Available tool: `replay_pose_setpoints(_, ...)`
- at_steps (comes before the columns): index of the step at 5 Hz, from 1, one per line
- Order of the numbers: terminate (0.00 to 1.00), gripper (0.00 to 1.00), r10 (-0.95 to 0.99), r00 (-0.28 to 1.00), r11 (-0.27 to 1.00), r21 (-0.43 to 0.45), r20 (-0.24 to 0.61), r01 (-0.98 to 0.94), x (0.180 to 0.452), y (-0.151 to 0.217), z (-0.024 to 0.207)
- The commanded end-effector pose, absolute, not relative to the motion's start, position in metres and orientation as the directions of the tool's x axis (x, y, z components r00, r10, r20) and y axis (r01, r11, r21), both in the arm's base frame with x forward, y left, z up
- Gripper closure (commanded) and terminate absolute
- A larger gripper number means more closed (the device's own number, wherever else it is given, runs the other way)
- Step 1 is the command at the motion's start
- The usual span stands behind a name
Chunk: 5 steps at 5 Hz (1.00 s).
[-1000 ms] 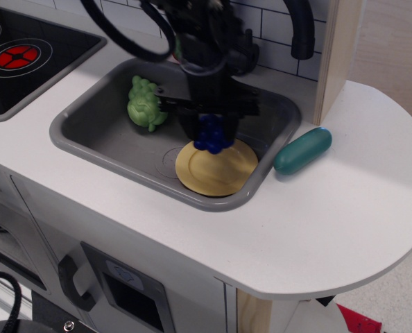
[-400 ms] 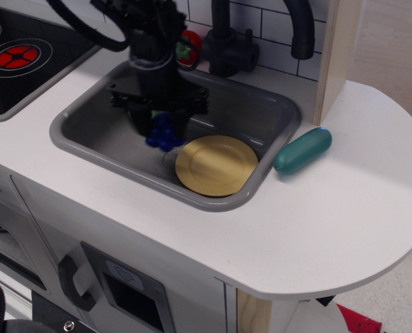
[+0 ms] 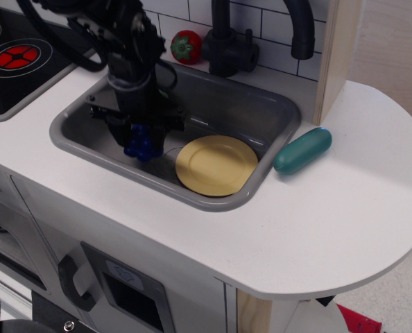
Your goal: Take blueberries off plate sink
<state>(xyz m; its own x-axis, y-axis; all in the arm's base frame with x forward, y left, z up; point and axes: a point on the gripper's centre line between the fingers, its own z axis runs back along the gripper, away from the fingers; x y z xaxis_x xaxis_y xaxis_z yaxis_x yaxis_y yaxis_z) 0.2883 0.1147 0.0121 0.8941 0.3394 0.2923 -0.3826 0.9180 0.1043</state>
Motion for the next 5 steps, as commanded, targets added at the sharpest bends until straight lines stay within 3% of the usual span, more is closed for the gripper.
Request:
replay_pose_setpoints(1,0.00,0.00,0.313,0.919,0.928,0.131,0.238,-0.349,0.298,0.115,0.027)
replay_pose_setpoints(2,0.00,0.00,0.290,0.903,0.928,0.139,0.316,-0.346,0.295,0.108,0.045)
replay_pose_setpoints(5,0.00,0.00,0.269,0.866,0.947,0.049,0.422,-0.318,0.292,0.084,0.107)
